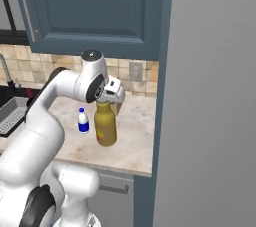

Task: Place the drinks on the dining counter in a tight cluster.

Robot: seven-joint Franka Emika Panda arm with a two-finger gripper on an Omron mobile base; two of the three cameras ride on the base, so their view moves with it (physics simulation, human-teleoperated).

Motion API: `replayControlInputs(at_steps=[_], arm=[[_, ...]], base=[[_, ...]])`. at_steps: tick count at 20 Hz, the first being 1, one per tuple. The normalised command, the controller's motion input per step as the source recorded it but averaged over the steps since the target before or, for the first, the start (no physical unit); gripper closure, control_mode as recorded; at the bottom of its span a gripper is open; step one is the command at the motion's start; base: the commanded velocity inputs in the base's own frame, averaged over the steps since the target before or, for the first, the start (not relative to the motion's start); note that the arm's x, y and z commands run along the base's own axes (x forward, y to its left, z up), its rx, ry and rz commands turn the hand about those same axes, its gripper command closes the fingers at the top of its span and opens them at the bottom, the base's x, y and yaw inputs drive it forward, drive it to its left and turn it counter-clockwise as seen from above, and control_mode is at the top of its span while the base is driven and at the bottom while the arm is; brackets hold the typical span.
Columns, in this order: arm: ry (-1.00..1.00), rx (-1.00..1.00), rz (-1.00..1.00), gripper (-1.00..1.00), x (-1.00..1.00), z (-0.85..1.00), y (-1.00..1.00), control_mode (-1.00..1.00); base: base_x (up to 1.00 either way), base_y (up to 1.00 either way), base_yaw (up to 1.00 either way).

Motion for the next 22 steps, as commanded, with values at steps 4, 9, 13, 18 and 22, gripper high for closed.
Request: replayControlInputs(at_steps=[4,9,13,18,22], arm=[[0.00,-0.01,0.00,1.00,-0.31,0.51,0.00,-1.00],[0.00,0.00,0.00,1.00,-0.44,0.54,0.00,-1.00],[0.02,-0.03,0.00,1.00,-0.45,0.63,0.00,-1.00],[0.00,0.00,0.03,1.00,-0.64,0.36,0.01,-1.00],[-0.15,0.02,0.09,1.00,-0.84,0.15,0.00,-1.00]], base=[[0.00,0.00,0.00],[0.00,0.00,0.00],[0.00,0.00,0.00],[0.00,0.00,0.00],[0.00,0.00,0.00]])
